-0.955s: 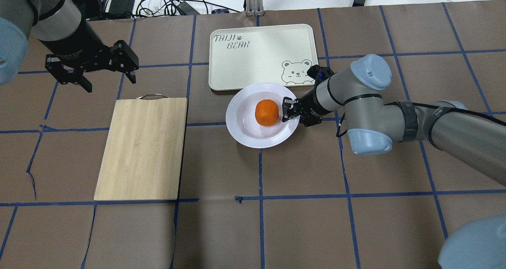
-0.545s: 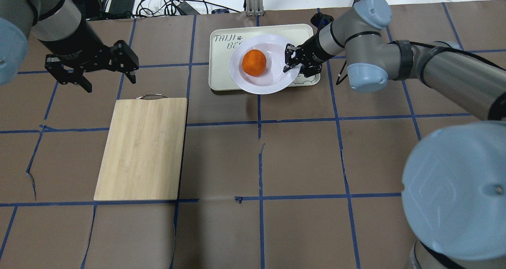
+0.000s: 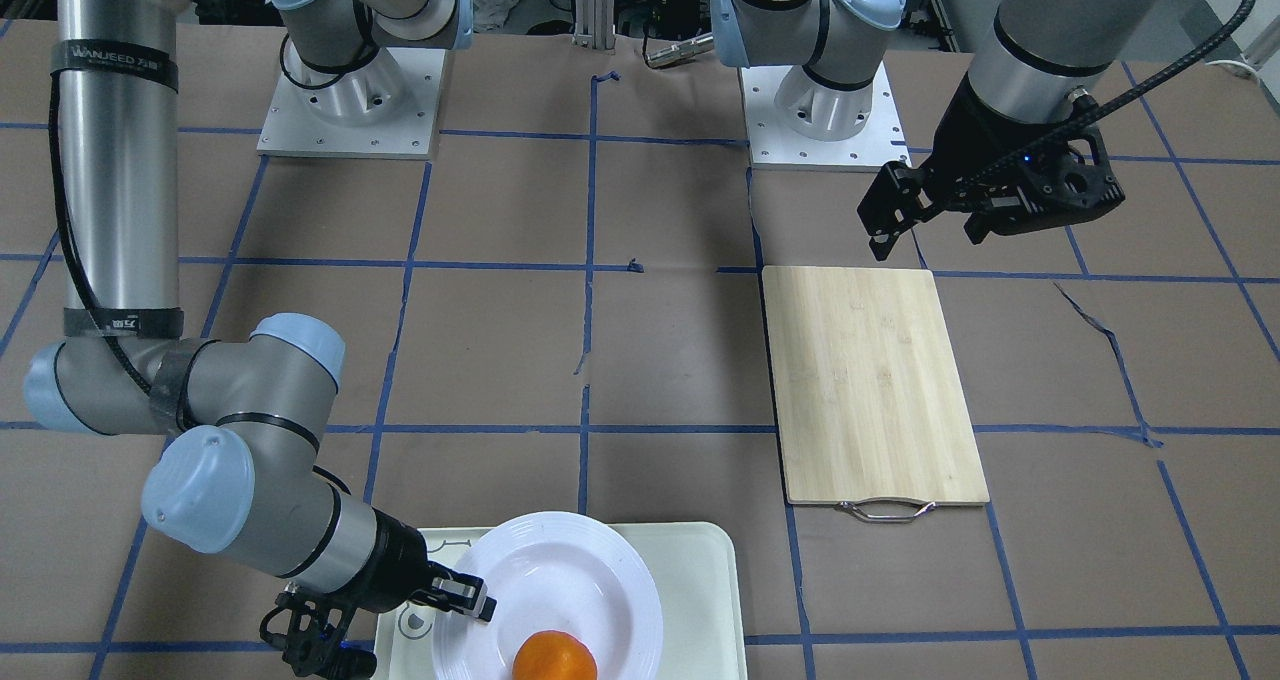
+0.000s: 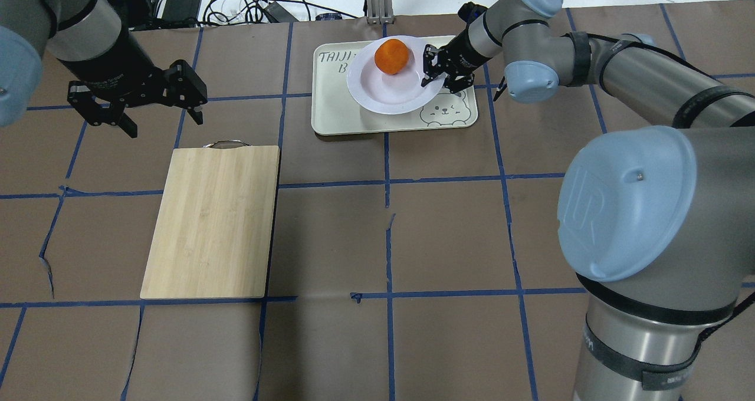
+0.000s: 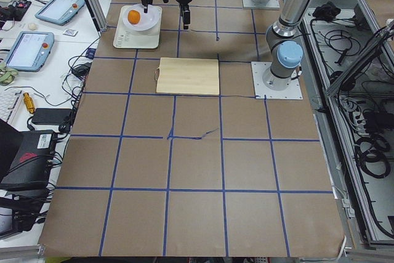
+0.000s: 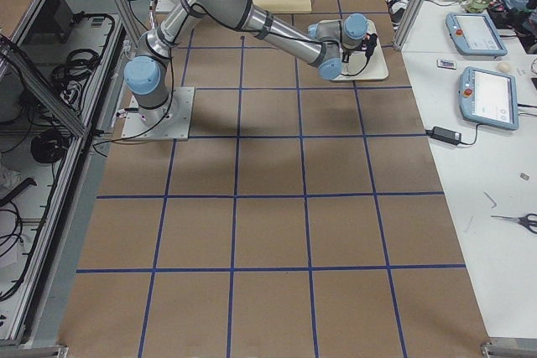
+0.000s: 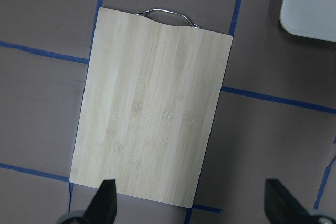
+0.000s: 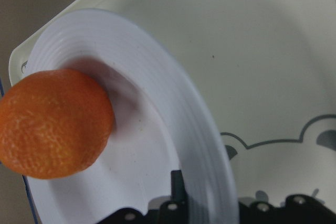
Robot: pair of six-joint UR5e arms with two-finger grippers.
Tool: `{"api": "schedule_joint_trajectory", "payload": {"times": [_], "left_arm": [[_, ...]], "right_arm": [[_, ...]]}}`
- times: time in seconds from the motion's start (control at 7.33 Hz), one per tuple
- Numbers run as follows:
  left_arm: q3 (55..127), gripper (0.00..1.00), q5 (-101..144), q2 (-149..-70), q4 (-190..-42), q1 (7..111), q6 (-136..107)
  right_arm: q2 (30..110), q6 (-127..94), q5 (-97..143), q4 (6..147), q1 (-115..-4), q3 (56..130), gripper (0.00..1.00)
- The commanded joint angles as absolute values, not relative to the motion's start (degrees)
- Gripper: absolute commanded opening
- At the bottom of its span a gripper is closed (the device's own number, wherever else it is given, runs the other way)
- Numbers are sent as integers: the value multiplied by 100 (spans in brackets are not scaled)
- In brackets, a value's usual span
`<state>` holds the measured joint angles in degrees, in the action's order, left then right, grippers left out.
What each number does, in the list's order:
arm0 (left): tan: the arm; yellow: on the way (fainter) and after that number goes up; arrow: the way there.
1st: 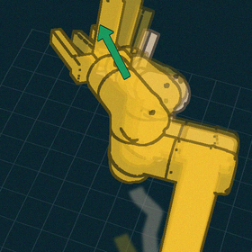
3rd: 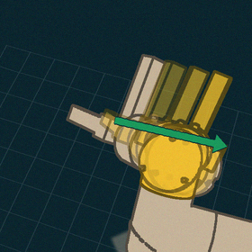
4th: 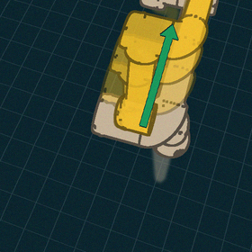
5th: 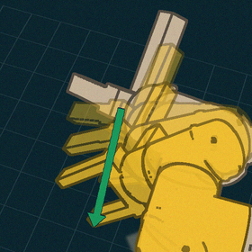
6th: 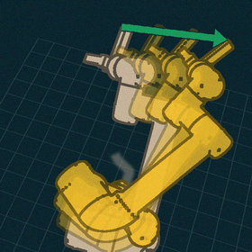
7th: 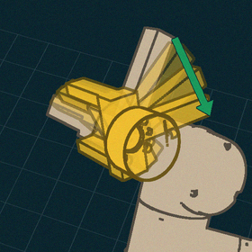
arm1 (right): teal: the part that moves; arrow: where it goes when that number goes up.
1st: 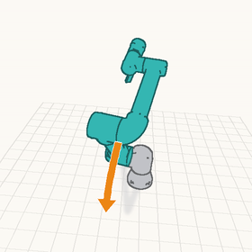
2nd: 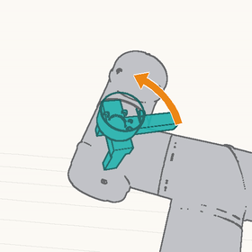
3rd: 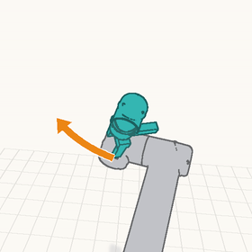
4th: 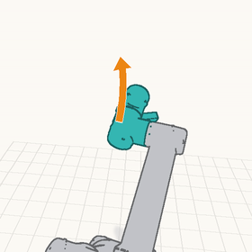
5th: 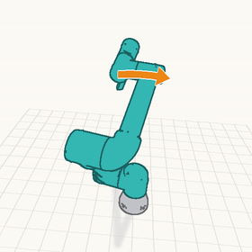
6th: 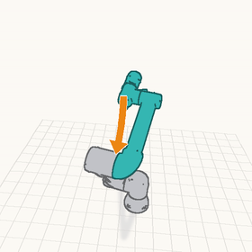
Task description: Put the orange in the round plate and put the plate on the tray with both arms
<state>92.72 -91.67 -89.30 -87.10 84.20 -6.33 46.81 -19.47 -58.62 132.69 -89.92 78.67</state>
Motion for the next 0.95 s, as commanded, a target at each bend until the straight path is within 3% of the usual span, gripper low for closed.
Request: {"api": "schedule_joint_trajectory", "payload": {"times": [0.0,0.27,0.82], "left_arm": [[9272,100,-9167,-8930,-8710,8420,-633],[9272,100,-9167,-8930,-8710,8420,-633],[9272,100,-9167,-8921,-8701,8420,-633]], "right_arm": [[4719,-1916,-6098,13280,-8983,7823,100],[4999,-1776,-6626,13184,-8965,7560,100],[6955,-496,-8511,10105,-8999,7286,100]]}}
